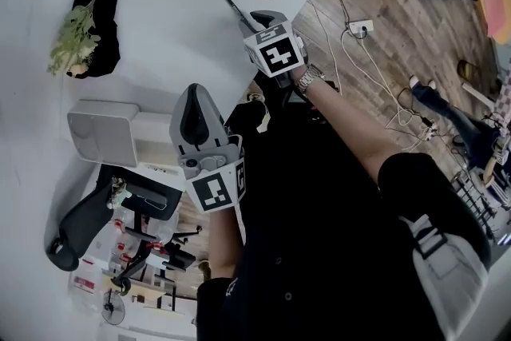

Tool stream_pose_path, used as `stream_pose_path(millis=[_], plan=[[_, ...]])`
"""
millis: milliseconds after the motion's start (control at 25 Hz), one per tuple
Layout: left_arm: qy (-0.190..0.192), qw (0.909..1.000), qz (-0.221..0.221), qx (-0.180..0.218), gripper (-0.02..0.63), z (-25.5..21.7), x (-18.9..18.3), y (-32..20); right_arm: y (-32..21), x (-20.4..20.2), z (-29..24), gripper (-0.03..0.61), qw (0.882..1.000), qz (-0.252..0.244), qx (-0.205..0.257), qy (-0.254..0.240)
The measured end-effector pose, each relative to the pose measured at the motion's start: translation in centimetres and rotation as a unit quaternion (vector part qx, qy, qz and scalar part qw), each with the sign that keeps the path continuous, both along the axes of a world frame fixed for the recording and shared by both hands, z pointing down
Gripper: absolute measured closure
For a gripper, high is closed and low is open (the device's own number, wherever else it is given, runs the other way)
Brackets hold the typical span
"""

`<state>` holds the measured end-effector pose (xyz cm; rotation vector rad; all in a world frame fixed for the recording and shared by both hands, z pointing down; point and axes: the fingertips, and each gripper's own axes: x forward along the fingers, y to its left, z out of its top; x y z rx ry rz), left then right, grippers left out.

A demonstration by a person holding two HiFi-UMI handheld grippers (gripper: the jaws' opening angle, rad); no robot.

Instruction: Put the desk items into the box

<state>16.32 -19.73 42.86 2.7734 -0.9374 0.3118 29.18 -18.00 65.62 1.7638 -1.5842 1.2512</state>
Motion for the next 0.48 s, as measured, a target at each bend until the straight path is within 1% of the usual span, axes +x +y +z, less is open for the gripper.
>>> stream_pose_path(millis=[80,320,400,480], plan=[[-0.001,1.0000,-0.004,-0.002,0.606,0.5,0.0,-0.4,0.2,-0.4,1.4,0.452,1.000,-0.003,-0.017,-0.005],[-0.005,0.9999,-0.009,-0.009,0.606,1.6,-0.1,-0.5,0.4,-1.2,3.9,0.454,0.999,-0.013,-0.051,-0.003],[-0.007,0.9999,-0.009,-0.009,0.606,1.7,-0.1,-0.5,0.6,-1.2,4.4,0.473,0.998,-0.011,-0.061,0.009],[-0.008,0.9999,-0.012,-0.008,0.606,1.7,-0.2,-0.5,0.7,-1.0,4.6,0.508,0.997,-0.011,-0.068,0.031]])
